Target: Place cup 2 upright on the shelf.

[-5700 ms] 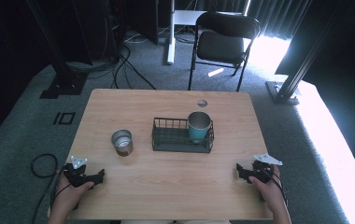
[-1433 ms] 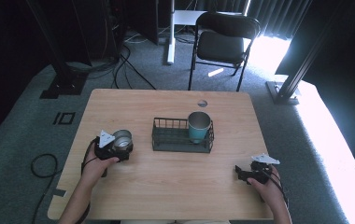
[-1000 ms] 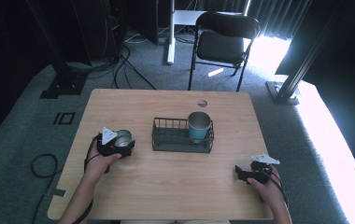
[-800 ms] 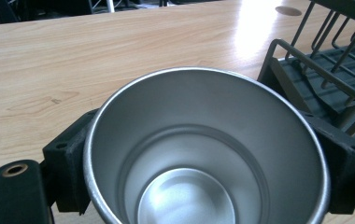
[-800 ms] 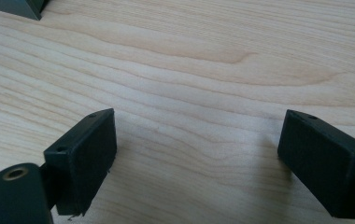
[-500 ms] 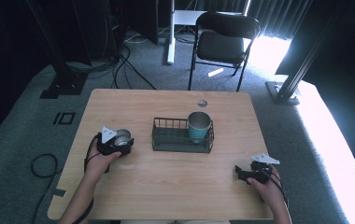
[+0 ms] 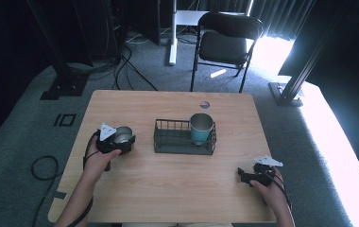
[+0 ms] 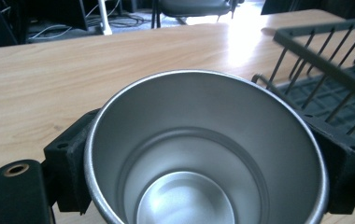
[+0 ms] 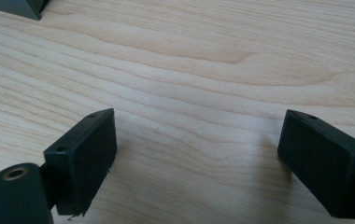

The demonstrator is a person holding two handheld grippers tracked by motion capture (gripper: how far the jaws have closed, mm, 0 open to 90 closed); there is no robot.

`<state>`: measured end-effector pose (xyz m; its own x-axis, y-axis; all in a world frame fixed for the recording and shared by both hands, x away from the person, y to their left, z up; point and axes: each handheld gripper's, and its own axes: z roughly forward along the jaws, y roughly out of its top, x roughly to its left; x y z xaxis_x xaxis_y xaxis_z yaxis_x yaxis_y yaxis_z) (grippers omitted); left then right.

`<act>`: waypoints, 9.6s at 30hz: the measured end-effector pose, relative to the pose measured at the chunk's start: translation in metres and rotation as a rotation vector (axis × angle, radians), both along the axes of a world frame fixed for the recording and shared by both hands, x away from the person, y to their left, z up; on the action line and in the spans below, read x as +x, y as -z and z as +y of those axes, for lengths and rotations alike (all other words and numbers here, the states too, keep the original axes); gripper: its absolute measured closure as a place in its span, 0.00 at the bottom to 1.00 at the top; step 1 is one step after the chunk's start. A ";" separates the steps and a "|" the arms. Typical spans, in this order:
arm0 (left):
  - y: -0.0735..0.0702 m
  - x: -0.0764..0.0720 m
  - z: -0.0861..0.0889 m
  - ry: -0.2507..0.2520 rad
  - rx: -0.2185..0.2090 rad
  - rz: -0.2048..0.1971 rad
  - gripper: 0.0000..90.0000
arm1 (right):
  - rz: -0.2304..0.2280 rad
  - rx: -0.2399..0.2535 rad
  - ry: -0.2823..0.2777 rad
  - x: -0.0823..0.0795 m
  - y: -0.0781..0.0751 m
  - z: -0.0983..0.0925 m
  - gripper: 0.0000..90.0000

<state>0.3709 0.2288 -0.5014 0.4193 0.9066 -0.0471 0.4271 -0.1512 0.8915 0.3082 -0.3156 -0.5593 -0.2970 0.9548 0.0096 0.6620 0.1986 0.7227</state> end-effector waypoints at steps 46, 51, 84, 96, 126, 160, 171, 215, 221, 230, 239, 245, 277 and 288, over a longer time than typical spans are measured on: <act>-0.094 0.023 -0.061 0.167 -0.025 -0.122 0.16 | 0.000 0.000 0.000 0.000 0.000 0.000 0.13; -0.098 0.026 -0.074 0.189 -0.025 -0.131 0.15 | 0.000 0.000 0.000 0.000 0.000 0.000 0.13; -0.078 0.041 -0.145 0.256 -0.082 -0.097 0.15 | 0.000 0.001 0.000 0.000 0.000 0.000 0.13; -0.051 0.044 -0.155 0.221 -0.077 -0.077 0.15 | 0.000 0.000 0.000 0.000 0.000 0.000 0.13; -0.012 0.044 -0.164 0.228 -0.008 -0.050 0.15 | 0.000 0.001 0.000 0.000 0.000 0.000 0.13; -0.023 0.024 -0.143 0.268 0.014 -0.039 0.04 | 0.000 0.001 0.000 0.000 0.000 0.000 0.13; -0.024 0.016 -0.122 0.255 -0.002 -0.035 0.04 | 0.000 0.001 0.001 0.000 0.000 0.000 0.13; -0.014 -0.018 -0.034 0.105 -0.011 -0.018 0.04 | 0.000 0.000 0.000 0.000 0.000 0.000 0.13; -0.011 -0.021 -0.023 0.076 -0.013 -0.009 0.05 | 0.000 0.000 0.000 0.000 0.000 0.000 0.13; -0.003 -0.027 -0.008 0.035 -0.011 0.005 0.05 | 0.000 0.000 0.000 0.000 0.000 0.000 0.13; 0.005 -0.035 0.004 -0.003 -0.017 0.024 0.04 | 0.000 0.000 0.000 0.000 0.000 0.000 0.13; 0.015 -0.039 0.013 -0.050 -0.024 0.045 0.04 | 0.000 -0.001 0.000 0.000 0.000 0.000 0.13; 0.045 -0.053 0.044 -0.286 -0.011 0.179 0.04 | -0.002 -0.002 -0.001 0.000 0.000 0.000 0.13; 0.048 -0.061 0.048 -0.328 0.026 0.205 0.04 | -0.002 -0.002 -0.001 0.000 0.000 0.000 0.13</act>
